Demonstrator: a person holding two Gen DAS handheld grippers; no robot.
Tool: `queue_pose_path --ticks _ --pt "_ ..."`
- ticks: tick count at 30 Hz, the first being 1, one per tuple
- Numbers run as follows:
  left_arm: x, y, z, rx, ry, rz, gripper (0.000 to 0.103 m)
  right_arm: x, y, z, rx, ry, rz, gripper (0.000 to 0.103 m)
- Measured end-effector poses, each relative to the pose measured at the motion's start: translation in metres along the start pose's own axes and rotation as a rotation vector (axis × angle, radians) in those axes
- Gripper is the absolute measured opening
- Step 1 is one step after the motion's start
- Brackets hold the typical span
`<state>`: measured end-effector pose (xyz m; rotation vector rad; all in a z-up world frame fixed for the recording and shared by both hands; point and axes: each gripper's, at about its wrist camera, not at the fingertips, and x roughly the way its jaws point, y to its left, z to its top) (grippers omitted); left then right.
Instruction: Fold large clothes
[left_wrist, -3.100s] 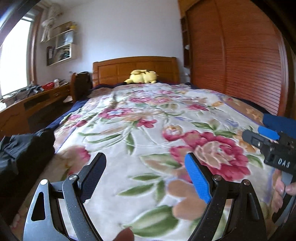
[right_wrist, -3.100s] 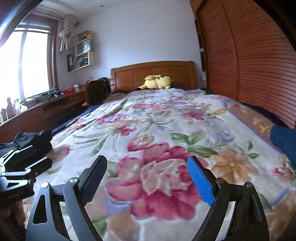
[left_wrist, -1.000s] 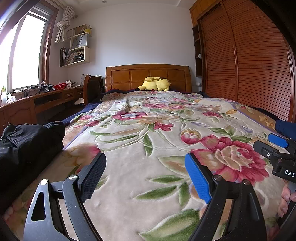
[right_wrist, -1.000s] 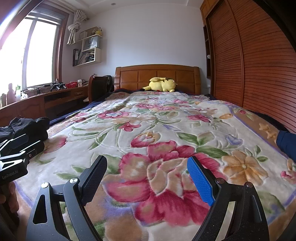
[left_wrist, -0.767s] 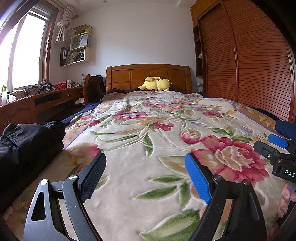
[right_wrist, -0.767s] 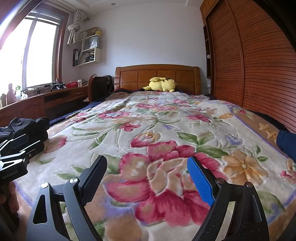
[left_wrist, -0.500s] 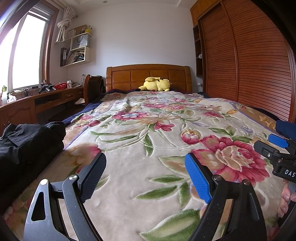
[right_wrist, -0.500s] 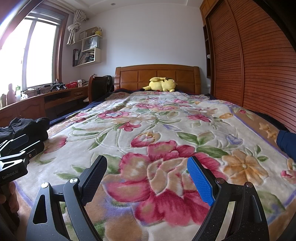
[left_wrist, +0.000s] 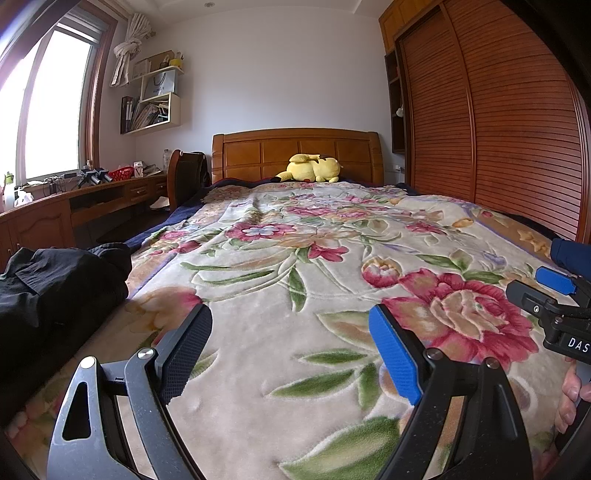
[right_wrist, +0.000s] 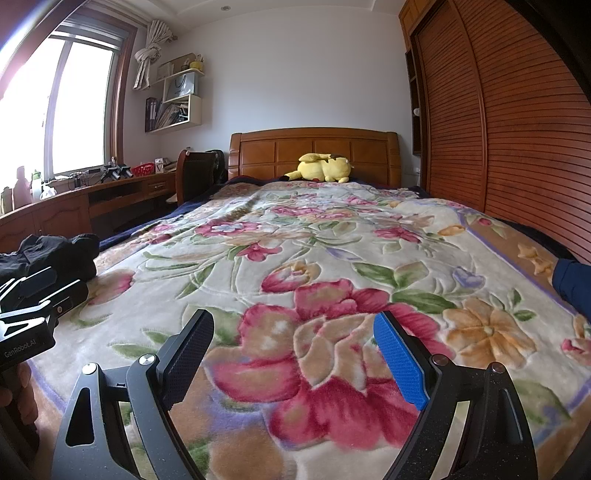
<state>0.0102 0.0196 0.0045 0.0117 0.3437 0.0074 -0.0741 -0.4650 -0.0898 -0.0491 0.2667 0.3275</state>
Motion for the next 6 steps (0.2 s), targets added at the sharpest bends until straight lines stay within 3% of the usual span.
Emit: queue_pose_path --ticks 6 --pt "-0.0006 0.0008 -0.0004 -0.001 0.0 0.001 0.087 0.0 -0.0007 -0.0002 0.001 0.001 0.001 0.089"
